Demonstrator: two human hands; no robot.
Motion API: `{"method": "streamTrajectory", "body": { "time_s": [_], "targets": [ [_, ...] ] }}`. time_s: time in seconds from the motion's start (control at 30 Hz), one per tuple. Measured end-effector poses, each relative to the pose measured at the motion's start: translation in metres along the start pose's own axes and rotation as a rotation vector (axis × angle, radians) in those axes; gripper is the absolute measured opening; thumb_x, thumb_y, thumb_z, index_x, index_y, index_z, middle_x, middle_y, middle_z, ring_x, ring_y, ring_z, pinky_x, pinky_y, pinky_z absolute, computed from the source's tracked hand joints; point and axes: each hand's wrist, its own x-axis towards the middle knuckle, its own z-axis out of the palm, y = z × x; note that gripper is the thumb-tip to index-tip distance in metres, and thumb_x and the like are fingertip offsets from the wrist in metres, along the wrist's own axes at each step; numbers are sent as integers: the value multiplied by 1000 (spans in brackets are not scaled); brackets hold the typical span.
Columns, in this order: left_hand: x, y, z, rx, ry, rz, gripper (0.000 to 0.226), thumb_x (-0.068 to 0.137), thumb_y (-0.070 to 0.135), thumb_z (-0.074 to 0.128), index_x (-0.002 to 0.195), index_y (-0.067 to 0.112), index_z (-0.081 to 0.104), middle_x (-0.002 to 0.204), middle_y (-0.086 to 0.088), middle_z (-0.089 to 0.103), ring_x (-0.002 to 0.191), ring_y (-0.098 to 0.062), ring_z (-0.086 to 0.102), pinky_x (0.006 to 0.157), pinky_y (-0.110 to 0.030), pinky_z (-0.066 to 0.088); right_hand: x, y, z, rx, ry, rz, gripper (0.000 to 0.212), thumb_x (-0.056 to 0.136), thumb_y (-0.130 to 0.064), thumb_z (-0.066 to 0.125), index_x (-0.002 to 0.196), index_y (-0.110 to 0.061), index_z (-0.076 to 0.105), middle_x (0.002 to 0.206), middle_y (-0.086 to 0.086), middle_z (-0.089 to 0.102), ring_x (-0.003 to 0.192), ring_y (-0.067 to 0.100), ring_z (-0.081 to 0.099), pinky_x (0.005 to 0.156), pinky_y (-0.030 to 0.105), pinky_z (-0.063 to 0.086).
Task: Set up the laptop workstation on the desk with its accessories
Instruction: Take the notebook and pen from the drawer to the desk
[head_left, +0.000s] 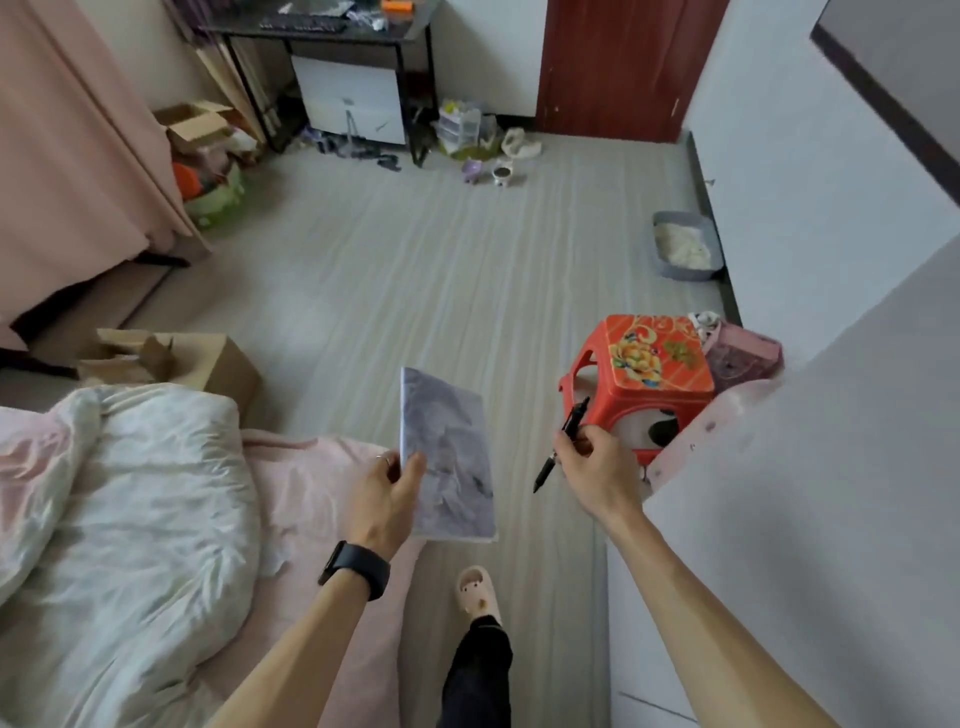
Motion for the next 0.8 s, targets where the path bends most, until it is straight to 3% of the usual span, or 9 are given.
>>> {"method": "streamTrajectory", "body": {
  "time_s": [0.1, 0.23, 0.33, 0.43, 0.6, 0.8],
  "targets": [
    [80, 20, 14, 0, 18, -9, 43, 85, 47, 53, 63, 14, 37, 55, 1, 37, 51, -15, 33, 49, -29, 26, 78, -23, 7, 5, 3, 4, 33, 95, -46, 59, 75, -20, 65, 69, -6, 71, 69, 15, 69, 65, 35, 53],
    [196, 55, 28, 10, 16, -3, 42, 93, 39, 57, 66, 13, 37, 59, -1, 34, 52, -17, 30, 48, -30, 21, 180, -67, 3, -54, 34, -21, 34, 96, -45, 62, 73, -20, 64, 67, -8, 70, 66, 10, 66, 57, 28, 43],
    [274, 87, 35, -41, 21, 6, 41, 91, 41, 57, 67, 14, 38, 59, -2, 34, 53, -18, 31, 49, -31, 23, 254, -104, -6, -69, 72, -48, 31, 96, -42, 63, 73, -21, 65, 66, -9, 69, 65, 9, 65, 58, 28, 43],
    [345, 117, 37, -66, 27, 34, 41, 88, 45, 55, 67, 14, 38, 60, -2, 35, 53, -18, 32, 50, -32, 25, 325, -134, -10, -83, 96, -44, 29, 96, -37, 63, 72, -20, 65, 64, -14, 68, 63, 2, 63, 59, 19, 42],
    [477, 159, 48, -95, 86, 64, 44, 83, 48, 53, 64, 14, 34, 59, 1, 32, 53, -15, 29, 48, -29, 23, 464, -174, 3, -31, 89, -49, 31, 93, -42, 63, 73, -20, 66, 71, -8, 74, 76, 19, 72, 78, 38, 55],
    [636, 187, 49, -99, 188, -27, 48, 80, 51, 52, 65, 8, 38, 60, -1, 35, 55, -17, 33, 52, -32, 26, 633, -247, 48, 20, -21, -106, 31, 94, -42, 63, 73, -20, 66, 72, -8, 74, 74, 18, 72, 78, 38, 56]
  ]
}}
